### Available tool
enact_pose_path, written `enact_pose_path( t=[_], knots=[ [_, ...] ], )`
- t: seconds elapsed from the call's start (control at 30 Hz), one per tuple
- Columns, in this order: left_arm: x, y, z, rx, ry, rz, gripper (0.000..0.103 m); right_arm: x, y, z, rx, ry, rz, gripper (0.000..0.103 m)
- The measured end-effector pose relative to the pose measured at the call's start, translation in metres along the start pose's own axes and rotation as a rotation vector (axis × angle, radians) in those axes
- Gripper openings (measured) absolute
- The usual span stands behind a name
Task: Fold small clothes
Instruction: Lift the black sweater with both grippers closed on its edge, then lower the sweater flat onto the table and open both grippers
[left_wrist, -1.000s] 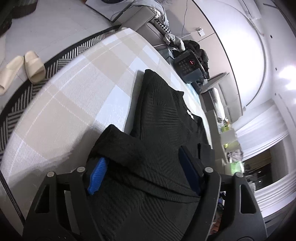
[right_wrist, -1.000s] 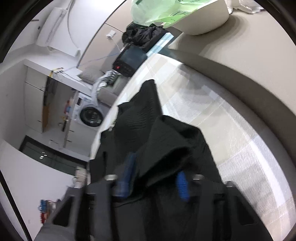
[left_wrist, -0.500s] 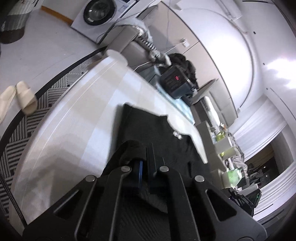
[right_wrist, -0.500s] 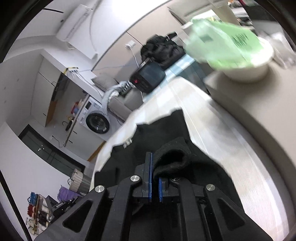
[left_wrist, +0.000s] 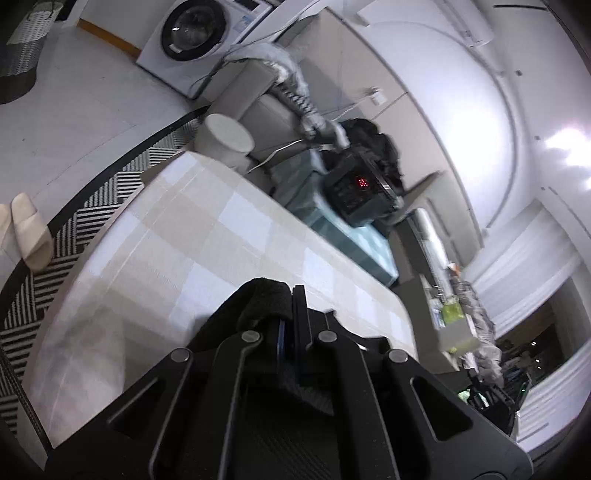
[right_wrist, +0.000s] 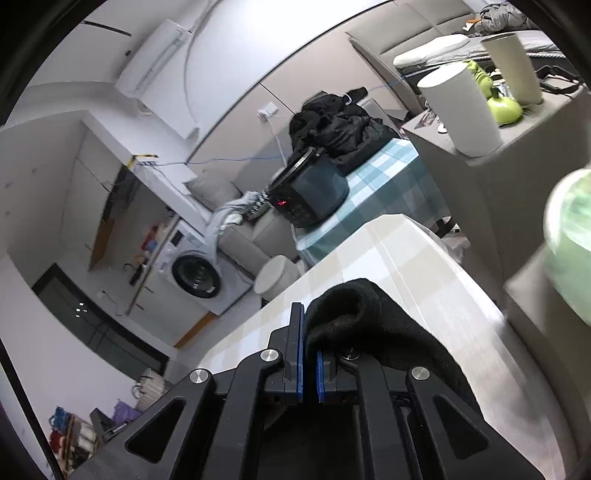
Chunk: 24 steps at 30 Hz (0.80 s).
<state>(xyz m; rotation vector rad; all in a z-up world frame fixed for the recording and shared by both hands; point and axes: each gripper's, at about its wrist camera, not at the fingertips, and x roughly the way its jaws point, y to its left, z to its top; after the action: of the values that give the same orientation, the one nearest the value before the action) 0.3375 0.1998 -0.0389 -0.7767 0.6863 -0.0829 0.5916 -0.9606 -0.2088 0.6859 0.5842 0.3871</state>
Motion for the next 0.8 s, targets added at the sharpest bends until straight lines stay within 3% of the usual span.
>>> enact_pose_path(
  t=[0.1,0.17,0.23,0.3,0.33,0.43,0.57,0.67,0.8],
  knots=[
    [0.035,0.012,0.007,-0.011,0.064,0.072,0.009,0.043,-0.007,0.009,0.033,0.057,-0.045,0.013],
    [0.051,0.021,0.006,-0.03,0.124,0.111,0.023,0.061,-0.019,0.008,0.077,0.109,-0.097,0.015],
    [0.051,0.026,0.002,-0.028,0.134,0.093,0.026,0.065,-0.026,0.004,0.108,0.134,-0.1,0.02],
    [0.047,0.026,-0.003,-0.009,0.139,0.106,0.029,0.058,-0.027,-0.004,0.096,0.137,-0.092,0.034],
    [0.043,0.024,-0.007,0.006,0.137,0.117,0.032,0.055,-0.027,-0.01,0.09,0.15,-0.089,0.035],
    [0.022,0.011,-0.022,0.074,0.118,0.118,0.041,0.054,-0.021,-0.032,0.054,0.217,-0.046,0.035],
    [0.003,-0.022,-0.052,0.198,0.162,0.052,0.043,0.072,0.0,-0.059,-0.066,0.315,-0.037,0.035],
    [0.014,-0.049,-0.076,0.315,0.245,-0.002,0.053,0.094,0.013,-0.074,-0.114,0.366,-0.036,0.035],
    [0.045,-0.06,-0.09,0.378,0.314,0.036,0.054,0.114,0.023,-0.086,-0.12,0.434,-0.039,0.035]
  ],
)
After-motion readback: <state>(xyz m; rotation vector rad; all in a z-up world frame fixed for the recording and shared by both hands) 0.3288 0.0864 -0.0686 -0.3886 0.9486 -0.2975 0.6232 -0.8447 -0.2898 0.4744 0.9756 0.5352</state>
